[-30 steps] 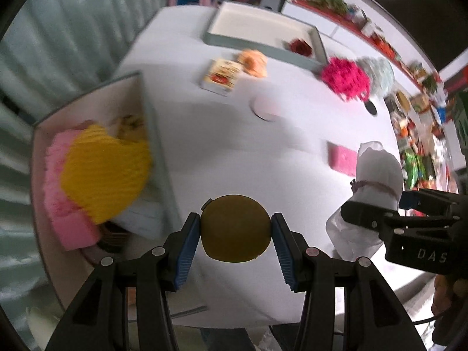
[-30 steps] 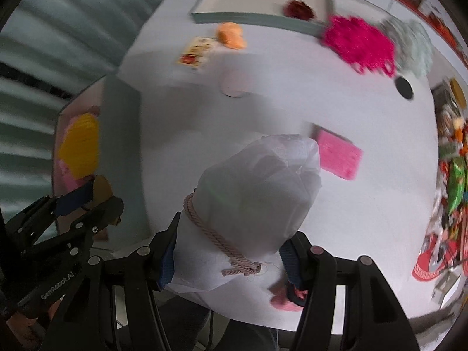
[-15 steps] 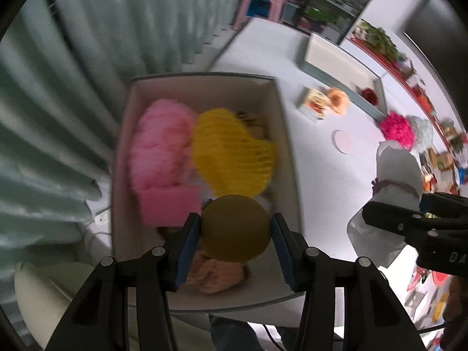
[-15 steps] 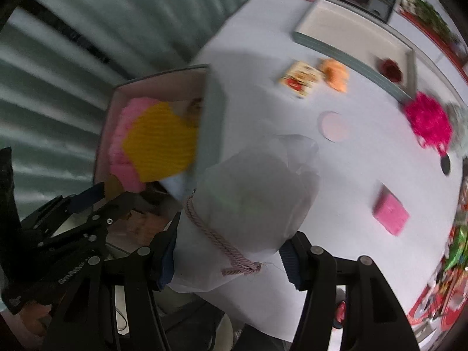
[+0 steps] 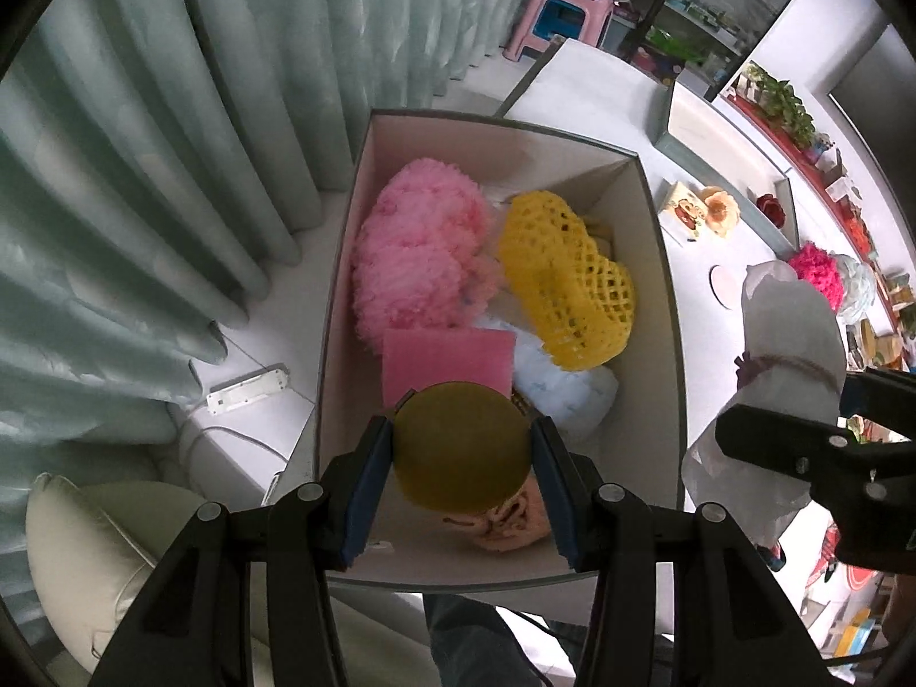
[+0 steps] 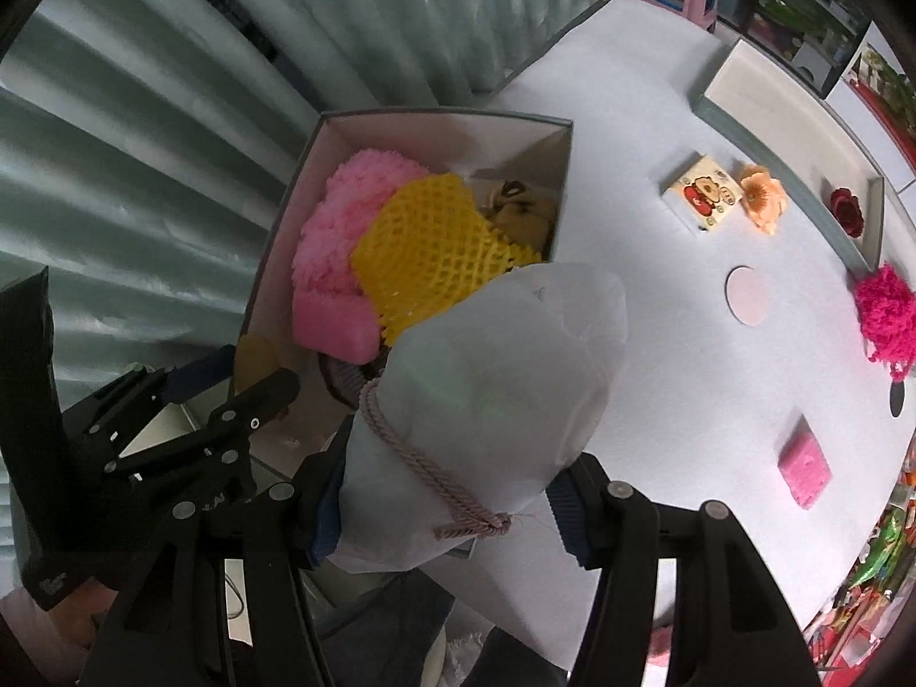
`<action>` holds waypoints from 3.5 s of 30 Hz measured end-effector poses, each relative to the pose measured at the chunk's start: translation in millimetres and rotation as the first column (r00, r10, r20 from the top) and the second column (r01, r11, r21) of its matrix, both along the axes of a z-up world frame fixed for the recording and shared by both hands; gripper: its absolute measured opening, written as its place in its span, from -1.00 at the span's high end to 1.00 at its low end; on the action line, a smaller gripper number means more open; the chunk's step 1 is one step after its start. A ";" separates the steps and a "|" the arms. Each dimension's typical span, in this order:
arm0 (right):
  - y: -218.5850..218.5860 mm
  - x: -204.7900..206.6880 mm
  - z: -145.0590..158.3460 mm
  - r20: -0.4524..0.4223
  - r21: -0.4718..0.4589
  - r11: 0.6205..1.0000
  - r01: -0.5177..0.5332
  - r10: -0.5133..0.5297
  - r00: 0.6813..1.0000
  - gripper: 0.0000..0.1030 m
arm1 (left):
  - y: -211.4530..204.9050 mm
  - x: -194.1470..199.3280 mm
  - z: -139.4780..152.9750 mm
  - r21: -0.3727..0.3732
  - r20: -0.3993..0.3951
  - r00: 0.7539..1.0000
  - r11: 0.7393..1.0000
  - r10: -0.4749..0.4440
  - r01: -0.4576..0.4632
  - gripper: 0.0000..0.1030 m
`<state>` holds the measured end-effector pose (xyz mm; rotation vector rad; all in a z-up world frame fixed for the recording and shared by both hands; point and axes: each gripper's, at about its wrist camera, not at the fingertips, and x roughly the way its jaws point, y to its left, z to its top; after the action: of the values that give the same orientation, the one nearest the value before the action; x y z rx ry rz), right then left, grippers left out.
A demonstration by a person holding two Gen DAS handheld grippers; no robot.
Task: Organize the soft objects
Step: 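Carry brown sponge and white cloth bag to the white box and release both, then return both tools from the box to the table items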
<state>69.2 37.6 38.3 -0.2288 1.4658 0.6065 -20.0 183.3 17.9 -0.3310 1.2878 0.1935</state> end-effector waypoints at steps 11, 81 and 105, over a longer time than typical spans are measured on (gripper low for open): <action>7.0 -3.2 -6.2 -0.006 -0.020 1.000 -0.002 0.002 1.000 -0.22 | 7.5 -1.9 -6.9 -0.006 -0.006 1.000 1.000 -0.007 0.007 0.01; -9.4 9.5 -24.8 -0.033 0.005 0.998 0.068 -0.067 0.997 -0.99 | 0.7 17.2 -16.5 0.031 -0.039 0.998 0.998 -0.048 0.049 -0.59; -298.4 -82.4 -105.4 -0.130 -0.206 0.728 0.654 -0.682 0.719 -0.99 | -254.2 92.9 -17.3 -0.086 -0.070 0.833 0.836 -0.548 0.543 -0.59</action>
<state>-13.2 -260.8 -67.1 0.2682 1.6521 -0.0851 72.9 -70.9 0.6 0.0067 1.4322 -0.3263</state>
